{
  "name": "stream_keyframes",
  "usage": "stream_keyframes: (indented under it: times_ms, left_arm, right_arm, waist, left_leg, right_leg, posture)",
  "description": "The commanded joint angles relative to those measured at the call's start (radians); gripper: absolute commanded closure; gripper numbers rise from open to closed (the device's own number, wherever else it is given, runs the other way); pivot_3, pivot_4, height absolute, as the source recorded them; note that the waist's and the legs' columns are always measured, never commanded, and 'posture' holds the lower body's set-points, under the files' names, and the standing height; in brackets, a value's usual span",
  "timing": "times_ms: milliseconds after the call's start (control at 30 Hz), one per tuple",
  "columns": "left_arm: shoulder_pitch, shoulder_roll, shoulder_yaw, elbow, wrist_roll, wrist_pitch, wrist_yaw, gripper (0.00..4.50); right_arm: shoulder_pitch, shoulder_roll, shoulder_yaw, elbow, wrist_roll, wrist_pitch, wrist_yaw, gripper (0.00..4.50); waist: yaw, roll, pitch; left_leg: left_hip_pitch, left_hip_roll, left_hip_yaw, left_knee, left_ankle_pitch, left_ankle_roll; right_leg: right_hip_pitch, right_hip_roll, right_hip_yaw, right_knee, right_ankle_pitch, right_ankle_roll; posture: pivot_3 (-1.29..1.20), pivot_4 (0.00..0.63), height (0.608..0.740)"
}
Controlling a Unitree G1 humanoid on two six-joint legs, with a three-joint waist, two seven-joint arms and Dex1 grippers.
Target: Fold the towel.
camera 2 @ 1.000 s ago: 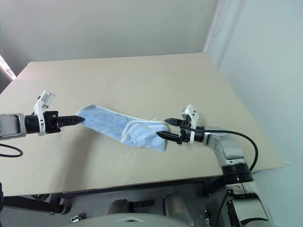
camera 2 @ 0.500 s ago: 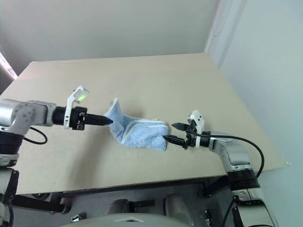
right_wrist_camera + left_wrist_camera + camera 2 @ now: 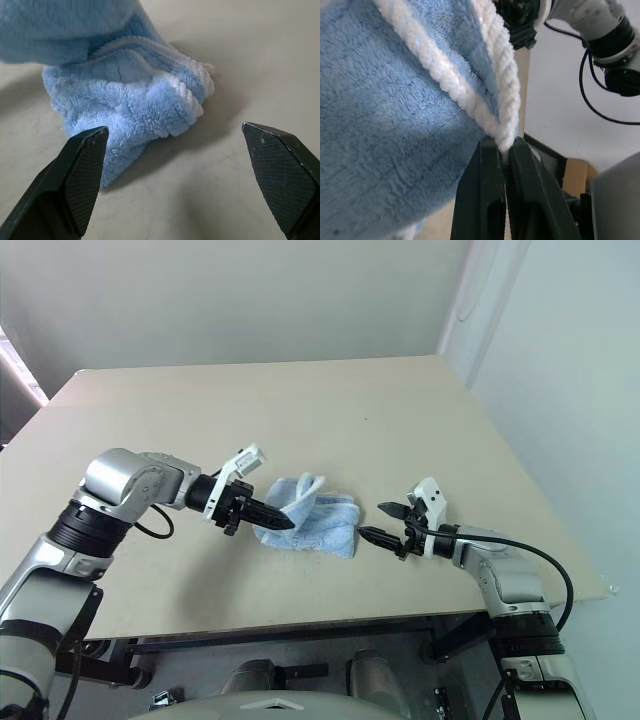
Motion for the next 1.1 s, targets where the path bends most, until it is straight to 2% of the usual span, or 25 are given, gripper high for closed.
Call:
stream_keyframes:
  times_ms: [33, 367, 700, 867, 900, 1100]
  left_arm:
    - [-0.015, -0.07, -0.004, 0.017, 0.014, -0.009, 0.023, 4.47]
    - [0.02, -0.147, -0.043, 0.022, 0.043, 0.0, 0.046, 4.47]
    - [0.054, -0.215, -0.029, 0.068, 0.095, -0.047, 0.105, 4.47]
    - [0.081, -0.226, -0.027, 0.043, 0.097, -0.051, 0.112, 3.1]
    - [0.084, -0.227, -0.027, 0.042, 0.101, -0.053, 0.117, 2.65]
    - [0.084, -0.25, 0.036, 0.062, 0.103, -0.069, 0.168, 0.6]
  right_arm:
    - [0.003, -0.003, -0.03, -0.042, 0.013, -0.012, -0.021, 0.0]
    - [0.015, -0.004, -0.034, -0.042, 0.009, -0.019, -0.056, 0.0]
    - [0.022, -0.003, -0.016, -0.037, -0.004, -0.034, -0.067, 0.0]
    - [0.019, -0.002, -0.007, -0.034, -0.012, -0.037, -0.068, 0.0]
    - [0.019, -0.002, -0.006, -0.033, -0.013, -0.038, -0.067, 0.0]
    - [0.016, 0.002, -0.006, -0.019, -0.03, -0.051, -0.075, 0.0]
  waist:
    - [0.0, 0.0, 0.0]
    - [0.0, 0.001, 0.0]
    - [0.001, 0.001, 0.0]
    - [-0.001, 0.001, 0.0]
    - [0.0, 0.001, 0.0]
    - [0.001, 0.001, 0.0]
  left_leg:
    - [0.0, 0.0, 0.0, 0.001, 0.0, 0.0]
    - [0.001, 0.0, -0.001, 0.002, 0.0, 0.0]
    - [0.001, 0.0, -0.001, 0.003, 0.0, 0.0]
    - [0.001, 0.0, -0.001, 0.003, 0.0, 0.0]
    - [0.001, 0.0, -0.001, 0.003, 0.0, 0.0]
    - [0.001, 0.0, -0.001, 0.004, 0.0, 0.0]
  right_leg:
    - [0.001, 0.0, 0.0, 0.0, 0.0, 0.0]
    - [0.001, 0.001, 0.0, 0.001, 0.0, 0.0]
    - [0.002, 0.001, 0.0, 0.001, 0.0, 0.0]
    - [0.002, 0.001, 0.001, 0.001, 0.0, 0.0]
    - [0.002, 0.001, 0.001, 0.001, 0.0, 0.0]
    - [0.003, 0.001, 0.001, 0.001, 0.001, 0.001]
  posture:
    - [0.0, 0.0, 0.74]
    - [0.0, 0.0, 0.74]
    - [0.0, 0.0, 0.74]
    - [0.0, 0.0, 0.74]
    - [0.0, 0.0, 0.74]
    - [0.0, 0.0, 0.74]
